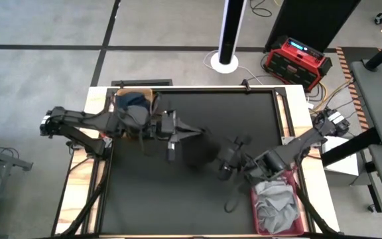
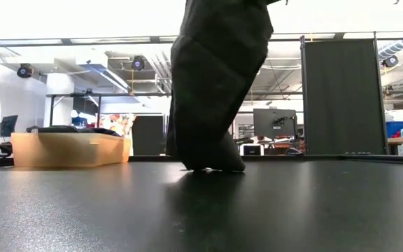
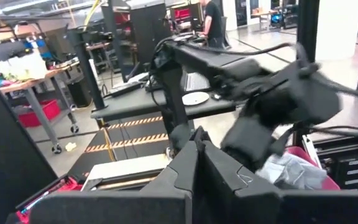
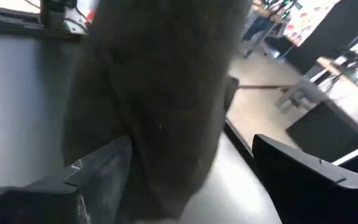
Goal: Sort towels by color in basket
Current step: Put the black towel into the orange bin
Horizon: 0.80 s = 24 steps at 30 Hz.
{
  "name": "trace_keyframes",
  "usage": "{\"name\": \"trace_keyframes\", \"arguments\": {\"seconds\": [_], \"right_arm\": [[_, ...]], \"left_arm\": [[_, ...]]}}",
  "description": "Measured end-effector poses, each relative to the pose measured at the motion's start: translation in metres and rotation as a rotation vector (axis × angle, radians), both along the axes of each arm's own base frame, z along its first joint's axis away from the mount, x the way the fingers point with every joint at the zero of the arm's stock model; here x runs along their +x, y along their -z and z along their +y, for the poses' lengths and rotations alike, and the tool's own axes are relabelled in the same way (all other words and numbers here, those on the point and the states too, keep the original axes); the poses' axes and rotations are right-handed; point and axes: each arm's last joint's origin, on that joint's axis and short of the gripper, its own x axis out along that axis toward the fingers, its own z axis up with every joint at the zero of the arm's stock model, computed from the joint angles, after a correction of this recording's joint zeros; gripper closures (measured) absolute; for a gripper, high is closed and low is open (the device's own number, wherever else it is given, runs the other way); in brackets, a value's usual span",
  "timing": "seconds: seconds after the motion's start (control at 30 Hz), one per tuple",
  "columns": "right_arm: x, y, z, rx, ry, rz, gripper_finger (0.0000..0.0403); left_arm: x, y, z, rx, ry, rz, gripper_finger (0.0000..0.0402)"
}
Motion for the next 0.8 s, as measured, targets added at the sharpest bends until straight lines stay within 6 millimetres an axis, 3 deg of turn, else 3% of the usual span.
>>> {"name": "trace_keyframes", "arguments": {"seconds": [0.17,0.27,0.4,0.57,0.8], "right_arm": [[0.020,-0.001,-0.020,0.095,-0.070,0.017,0.0078],[0.030,-0.001,-0.024,0.093,-0.124,0.014,0.0103],[0.037,-0.002,-0.023,0.083,-0.153,-0.013,0.0187],[0.036,-0.004,-0.019,0.116,-0.220,-0.004,0.0363],[0.029,-0.023,-0.002,0.126,-0.284,-0.029,0.0393]], "left_arm": [[0.003,-0.002,-0.009,0.009,0.026,-0.002,0.0402],[0.003,-0.003,-0.010,0.009,0.032,-0.004,0.0401],[-0.001,-0.005,-0.010,0.006,0.032,-0.006,0.0401],[-0.006,-0.006,-0.008,0.011,0.012,0.019,0.0401],[-0.018,-0.005,0.000,0.067,-0.177,0.133,0.0397]]}}
